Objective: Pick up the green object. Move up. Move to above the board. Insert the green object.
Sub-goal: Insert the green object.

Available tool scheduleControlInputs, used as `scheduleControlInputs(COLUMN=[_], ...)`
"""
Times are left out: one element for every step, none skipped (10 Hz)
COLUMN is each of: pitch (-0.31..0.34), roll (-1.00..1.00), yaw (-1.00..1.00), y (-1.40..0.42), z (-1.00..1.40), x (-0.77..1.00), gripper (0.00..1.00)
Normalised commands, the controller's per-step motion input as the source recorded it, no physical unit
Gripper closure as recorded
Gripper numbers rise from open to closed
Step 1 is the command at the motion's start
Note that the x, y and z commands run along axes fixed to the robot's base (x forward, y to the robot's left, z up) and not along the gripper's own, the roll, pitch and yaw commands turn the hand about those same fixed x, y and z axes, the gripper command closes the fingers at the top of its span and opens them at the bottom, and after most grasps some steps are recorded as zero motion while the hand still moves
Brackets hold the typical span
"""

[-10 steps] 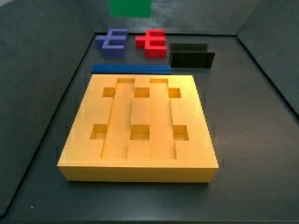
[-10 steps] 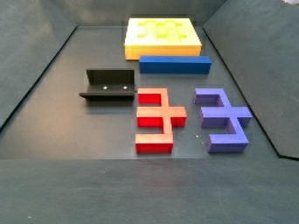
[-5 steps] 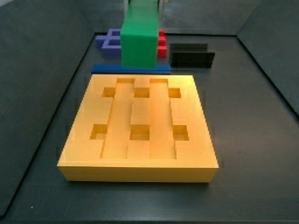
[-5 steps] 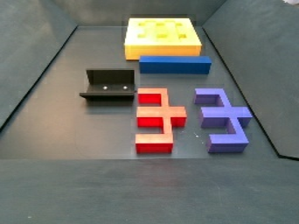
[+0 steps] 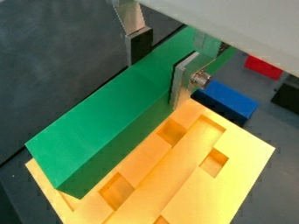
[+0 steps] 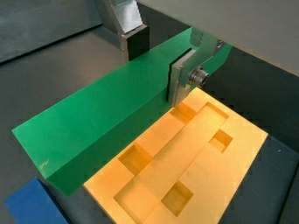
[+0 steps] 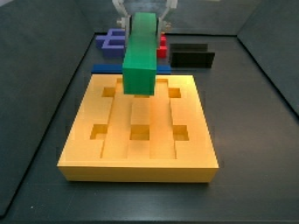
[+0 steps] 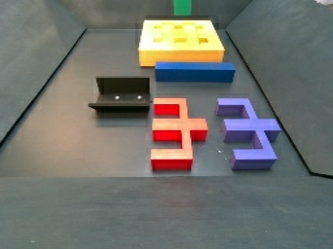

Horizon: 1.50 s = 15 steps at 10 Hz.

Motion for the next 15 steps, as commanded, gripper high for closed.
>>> scheduleControlInputs(pitch=[-0.031,-0.013,-0.003,0.000,0.000,0.000,0.000,0.000,0.000,0.000,0.000,0.000,0.000,0.000,0.000], roll=[-0.24,-0.15,-0.06,0.00,0.00,0.00,0.00,0.00,0.00,0.00,0.00,0.00,0.02,0.00,0.00], yaw=[0.00,0.00,0.01,0.00,0.00,0.00,0.00,0.00,0.00,0.00,0.00,0.00,0.00,0.00,0.00], y=[0.00,0.00,0.00,0.00,0.00,0.00,0.00,0.00,0.00,0.00,-0.02,-0.03,-0.01,0.00,0.00], z=[-0.31,-0.23,-0.17,-0.11,-0.07,-0.08,-0.08,-0.08,-0.12,-0.19,-0.29,-0.31,-0.31,-0.30,-0.29], x=[0.00,0.00,0.00,0.00,0.00,0.00,0.00,0.00,0.00,0.00,0.00,0.00,0.00,0.00,-0.01], gripper=[1.00,1.00,1.00,1.00,1.00,1.00,1.00,1.00,1.00,1.00,1.00,1.00,1.00,1.00,1.00])
